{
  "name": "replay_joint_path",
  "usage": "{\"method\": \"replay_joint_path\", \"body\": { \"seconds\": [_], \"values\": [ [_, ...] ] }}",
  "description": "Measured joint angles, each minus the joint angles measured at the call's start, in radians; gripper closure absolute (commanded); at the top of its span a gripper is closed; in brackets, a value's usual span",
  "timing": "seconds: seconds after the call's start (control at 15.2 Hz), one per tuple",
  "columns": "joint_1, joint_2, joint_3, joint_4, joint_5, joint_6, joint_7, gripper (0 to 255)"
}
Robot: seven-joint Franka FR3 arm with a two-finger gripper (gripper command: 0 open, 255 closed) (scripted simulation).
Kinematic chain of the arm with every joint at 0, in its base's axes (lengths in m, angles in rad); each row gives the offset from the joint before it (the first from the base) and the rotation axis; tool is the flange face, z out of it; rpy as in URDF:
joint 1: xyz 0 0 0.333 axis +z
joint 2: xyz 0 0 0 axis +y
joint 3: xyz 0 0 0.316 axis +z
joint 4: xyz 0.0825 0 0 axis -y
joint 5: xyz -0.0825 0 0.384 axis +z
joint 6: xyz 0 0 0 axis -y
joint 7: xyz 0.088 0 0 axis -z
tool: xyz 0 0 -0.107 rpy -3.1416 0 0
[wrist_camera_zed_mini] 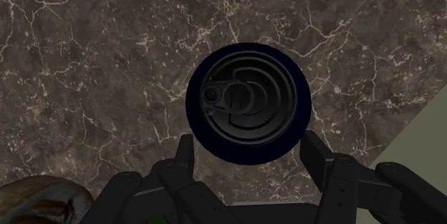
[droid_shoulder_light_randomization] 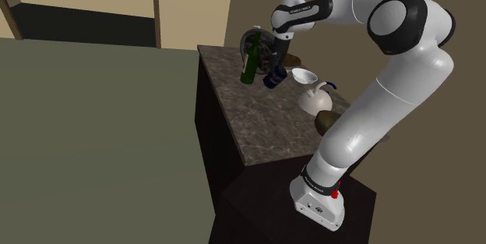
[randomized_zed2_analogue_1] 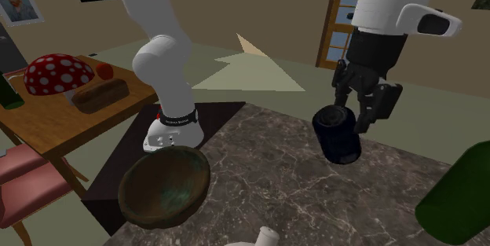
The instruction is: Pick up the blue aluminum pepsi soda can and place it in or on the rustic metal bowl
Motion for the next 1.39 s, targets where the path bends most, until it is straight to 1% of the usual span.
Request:
{"method": "replay_joint_path", "body": {
  "seconds": [0.53, 0.66, 0.92, 1.25, 1.39],
  "values": [
    [0.003, -0.021, 0.007, 0.081, -0.001, -0.101, -0.004, 255],
    [-0.006, -0.062, 0.002, 0.049, -0.019, -0.107, -0.011, 255],
    [-0.038, -0.189, -0.006, -0.045, -0.073, -0.129, -0.026, 255],
    [-0.098, -0.373, -0.017, -0.174, -0.148, -0.170, -0.056, 255],
    [-0.123, -0.430, -0.026, -0.198, -0.172, -0.197, -0.080, 255]
  ]
}}
